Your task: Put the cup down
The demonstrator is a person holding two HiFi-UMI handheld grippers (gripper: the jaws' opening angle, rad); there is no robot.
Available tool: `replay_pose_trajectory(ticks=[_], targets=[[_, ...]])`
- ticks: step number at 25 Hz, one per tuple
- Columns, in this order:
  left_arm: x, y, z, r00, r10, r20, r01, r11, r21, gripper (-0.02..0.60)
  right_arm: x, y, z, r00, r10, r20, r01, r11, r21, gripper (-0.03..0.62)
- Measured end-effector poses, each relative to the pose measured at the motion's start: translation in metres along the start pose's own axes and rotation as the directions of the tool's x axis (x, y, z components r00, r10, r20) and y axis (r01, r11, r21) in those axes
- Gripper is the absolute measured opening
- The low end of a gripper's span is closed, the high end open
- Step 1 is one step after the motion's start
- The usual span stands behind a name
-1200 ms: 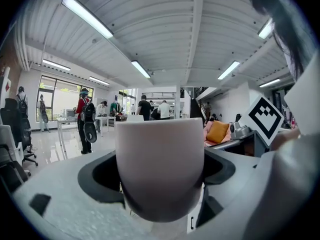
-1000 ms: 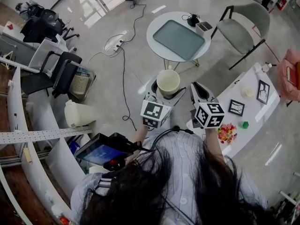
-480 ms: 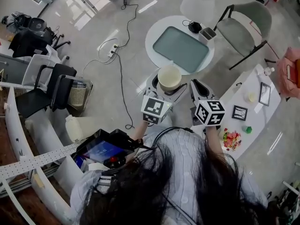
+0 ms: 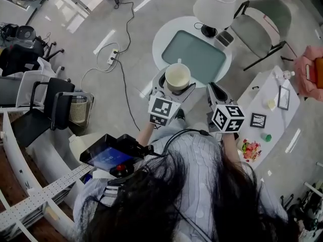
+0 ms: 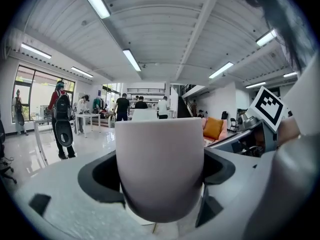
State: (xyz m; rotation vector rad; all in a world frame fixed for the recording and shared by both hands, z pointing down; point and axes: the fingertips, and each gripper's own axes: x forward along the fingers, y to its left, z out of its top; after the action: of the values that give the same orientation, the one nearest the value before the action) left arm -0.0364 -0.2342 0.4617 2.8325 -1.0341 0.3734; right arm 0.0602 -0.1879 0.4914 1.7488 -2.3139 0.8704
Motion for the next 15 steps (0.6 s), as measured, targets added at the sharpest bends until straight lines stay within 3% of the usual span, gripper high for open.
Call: replay_pose_trajectory(ticks=[9, 15], targets=[[0.036, 0.013, -0.011, 0.998, -0.048, -0.038, 0.047, 0.999, -0.017, 0.467, 0.021, -0.019, 0.007, 0.999, -0.044, -0.022, 0.045, 0.999, 0.02, 0.061], [0.075, 0.019, -0.022, 0.996, -0.051, -0.069, 0.049, 0.998, -0.029, 0.466, 0.05, -0.046, 0.014, 0.998, -0.031, -0.055, 0.033, 0.999, 0.024, 0.061]])
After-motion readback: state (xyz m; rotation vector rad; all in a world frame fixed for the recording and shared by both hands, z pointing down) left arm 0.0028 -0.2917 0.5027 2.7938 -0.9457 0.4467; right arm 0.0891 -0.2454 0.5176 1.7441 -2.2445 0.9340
